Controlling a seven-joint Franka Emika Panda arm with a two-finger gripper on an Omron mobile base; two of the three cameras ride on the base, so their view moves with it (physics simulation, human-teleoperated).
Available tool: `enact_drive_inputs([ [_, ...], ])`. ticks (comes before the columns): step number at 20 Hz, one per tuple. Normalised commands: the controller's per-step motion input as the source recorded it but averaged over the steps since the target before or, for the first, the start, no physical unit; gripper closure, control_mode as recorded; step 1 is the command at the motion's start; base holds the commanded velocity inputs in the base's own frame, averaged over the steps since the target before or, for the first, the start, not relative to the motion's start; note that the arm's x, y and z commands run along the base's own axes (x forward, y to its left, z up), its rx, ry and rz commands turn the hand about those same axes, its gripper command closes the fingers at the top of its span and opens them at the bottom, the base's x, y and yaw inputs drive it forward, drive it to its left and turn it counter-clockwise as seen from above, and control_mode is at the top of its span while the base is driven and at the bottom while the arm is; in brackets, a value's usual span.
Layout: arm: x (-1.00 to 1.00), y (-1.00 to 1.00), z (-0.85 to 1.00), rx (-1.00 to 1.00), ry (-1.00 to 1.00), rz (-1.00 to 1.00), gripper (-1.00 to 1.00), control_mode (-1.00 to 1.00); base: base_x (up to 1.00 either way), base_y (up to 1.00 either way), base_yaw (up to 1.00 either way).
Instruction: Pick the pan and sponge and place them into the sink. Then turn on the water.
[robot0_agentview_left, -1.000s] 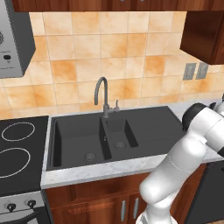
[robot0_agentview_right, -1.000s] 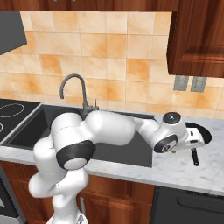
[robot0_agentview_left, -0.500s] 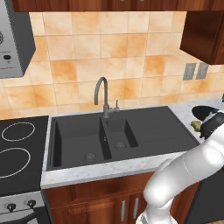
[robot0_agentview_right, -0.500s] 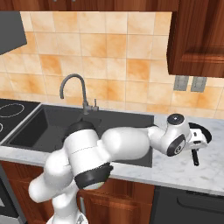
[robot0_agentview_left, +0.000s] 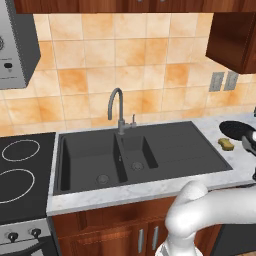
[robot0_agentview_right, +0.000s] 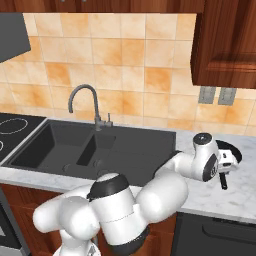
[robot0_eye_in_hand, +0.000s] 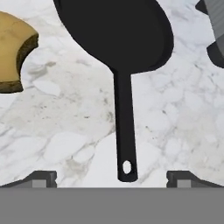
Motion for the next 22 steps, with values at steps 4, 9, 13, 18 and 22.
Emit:
enact_drive_inputs([
  [4, 0.06, -0.08, -0.2, 0.0, 0.0, 0.0, -1.0, -1.0, 0.0, 0.0, 0.0],
  [9, 0.09, -0.09, -0.21, 0.0, 0.0, 0.0, -1.0, -1.0, 0.0, 0.0, 0.0],
  [13, 0.14, -0.11, -0.2, 0.0, 0.0, 0.0, -1.0, -1.0, 0.0, 0.0, 0.0],
  [18, 0.17, -0.15, -0.17, 0.0, 0.0, 0.0, -1.0, -1.0, 0.0, 0.0, 0.0],
  [22, 0.19, -0.22, -0.11, 0.0, 0.0, 0.0, -1.0, -1.0, 0.0, 0.0, 0.0],
])
